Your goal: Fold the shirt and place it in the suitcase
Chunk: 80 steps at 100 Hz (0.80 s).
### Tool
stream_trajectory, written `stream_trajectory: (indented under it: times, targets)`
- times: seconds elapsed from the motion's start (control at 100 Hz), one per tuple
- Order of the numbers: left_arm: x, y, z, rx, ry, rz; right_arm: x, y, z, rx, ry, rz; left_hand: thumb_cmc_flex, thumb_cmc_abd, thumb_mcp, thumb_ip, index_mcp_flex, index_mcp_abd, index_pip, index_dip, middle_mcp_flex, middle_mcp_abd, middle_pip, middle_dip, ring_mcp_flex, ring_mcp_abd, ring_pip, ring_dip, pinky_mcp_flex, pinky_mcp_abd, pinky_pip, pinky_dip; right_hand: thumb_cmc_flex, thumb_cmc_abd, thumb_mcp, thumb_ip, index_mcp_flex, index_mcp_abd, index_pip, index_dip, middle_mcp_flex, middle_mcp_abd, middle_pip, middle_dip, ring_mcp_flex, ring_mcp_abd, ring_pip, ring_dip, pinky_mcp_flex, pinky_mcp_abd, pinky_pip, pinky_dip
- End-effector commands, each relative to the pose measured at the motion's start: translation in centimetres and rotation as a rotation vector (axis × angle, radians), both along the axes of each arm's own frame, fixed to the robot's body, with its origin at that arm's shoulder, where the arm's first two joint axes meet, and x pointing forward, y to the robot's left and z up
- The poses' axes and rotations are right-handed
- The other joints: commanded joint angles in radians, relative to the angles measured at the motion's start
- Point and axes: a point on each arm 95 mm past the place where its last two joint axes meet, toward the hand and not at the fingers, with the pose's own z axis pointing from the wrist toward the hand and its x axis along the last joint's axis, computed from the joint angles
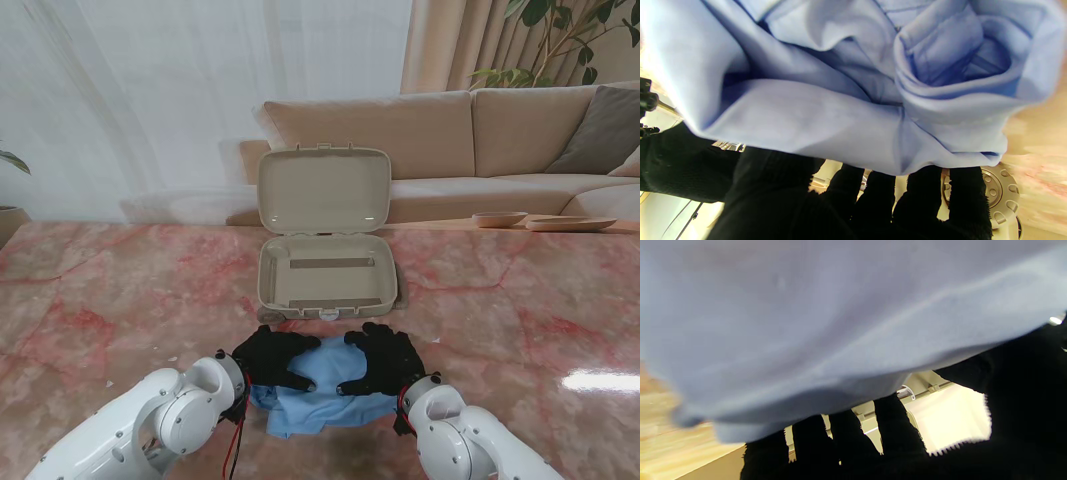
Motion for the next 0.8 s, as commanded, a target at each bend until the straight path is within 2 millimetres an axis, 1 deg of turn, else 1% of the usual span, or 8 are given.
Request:
stream_trajectory:
  times: [0.0,0.2,0.32,0.55,0.69,0.72,0.75,0.79]
  targets:
    - [-0.4,0.5,-1.4,0.022,0.037,0.003,-0.2,-0.2,-0.7,-0.018,0.036,-0.003,-0.023,-0.038,-0.016,0.017,-0.020,0.031,-0.017,-0.021,0.013,-0.017,0.032,0.015,0.049,-0.016,0.076,0.021,0.004,0.015,0.033,0.022,0.018,-0.038,-0.024,-0.025,-0.035,-0.018,-0.020,-0.017,-0.031,0.014,-0.015,-0.018,0.028,0.032,0.022,-0.005,0.019,0.030,-0.030,0.019]
    - [0.1,0.5,-1.9,0.011,0.038,0.011,0.0,-0.2,-1.1,-0.031,0.076,-0.002,-0.011,-0.056,-0.012,0.016,0.018,0.031,0.009,-0.018,0.065,-0.038,0.087,0.054,0.096,-0.027,0.117,0.067,0.029,0.017,0.068,0.042,0.058,-0.054,-0.031,-0.023,-0.040,0.044,-0.027,-0.033,0.000,0.039,0.028,0.007,0.208,0.029,0.167,0.087,0.119,0.038,0.092,0.059]
    - [0.4,0.6,-2.2,0.002,0.044,0.021,0.0,-0.2,-1.3,-0.042,0.109,0.009,-0.003,-0.063,-0.011,0.015,0.048,0.027,0.047,0.005,0.092,-0.047,0.128,0.090,0.128,-0.035,0.162,0.117,0.051,0.018,0.114,0.064,0.096,-0.078,-0.029,-0.024,-0.011,0.078,-0.016,-0.020,0.068,0.040,0.122,0.086,0.314,-0.001,0.316,0.177,0.198,0.007,0.285,0.061]
    - [0.8,0.5,-2.7,-0.013,0.055,0.034,0.1,-0.2,-2.0,-0.081,0.154,0.042,0.025,-0.102,-0.001,0.018,0.105,0.005,0.167,0.088,0.159,-0.077,0.252,0.198,0.262,-0.063,0.347,0.282,0.177,-0.007,0.369,0.217,0.162,-0.137,-0.009,-0.032,0.048,0.100,0.026,0.013,0.159,0.024,0.297,0.234,0.441,-0.059,0.661,0.370,0.343,-0.061,0.629,0.122]
    - [0.9,0.5,-2.8,-0.028,0.059,0.041,0.2,0.0,-2.3,-0.098,0.163,0.049,0.052,-0.148,0.030,0.023,0.111,-0.023,0.321,0.170,0.213,-0.103,0.335,0.262,0.340,-0.083,0.425,0.325,0.271,-0.039,0.494,0.264,0.081,-0.351,0.361,-0.094,0.088,0.094,0.063,0.053,0.196,0.024,0.403,0.326,0.530,-0.120,0.831,0.462,0.453,-0.132,0.774,0.157]
    - [0.9,0.5,-2.9,-0.032,0.057,0.044,0.2,0.0,-2.4,-0.103,0.167,0.050,0.049,-0.162,0.053,0.023,0.109,-0.033,0.366,0.191,0.224,-0.110,0.352,0.274,0.355,-0.088,0.441,0.332,0.285,-0.043,0.509,0.265,0.082,-0.357,0.376,-0.098,0.096,0.091,0.075,0.066,0.207,0.022,0.423,0.340,0.551,-0.134,0.857,0.472,0.476,-0.146,0.795,0.159]
    - [0.9,0.5,-2.9,-0.037,0.054,0.046,0.2,0.0,-2.4,-0.106,0.171,0.052,-0.086,-0.243,0.364,-0.013,0.105,-0.043,0.417,0.209,0.238,-0.116,0.367,0.286,0.372,-0.093,0.458,0.338,0.302,-0.045,0.529,0.261,0.084,-0.359,0.381,-0.100,0.101,0.088,0.087,0.080,0.215,0.017,0.440,0.353,0.565,-0.145,0.880,0.481,0.494,-0.159,0.815,0.160]
    - [1.0,0.4,-3.0,-0.043,0.050,0.049,0.2,0.1,-2.5,-0.107,0.173,0.051,-0.116,-0.272,0.454,-0.024,0.102,-0.056,0.477,0.241,0.254,-0.125,0.395,0.303,0.393,-0.100,0.487,0.351,0.329,-0.051,0.553,0.266,0.094,-0.365,0.388,-0.100,0.117,0.078,0.123,0.115,0.244,0.009,0.476,0.377,0.602,-0.168,0.925,0.496,0.536,-0.183,0.855,0.159]
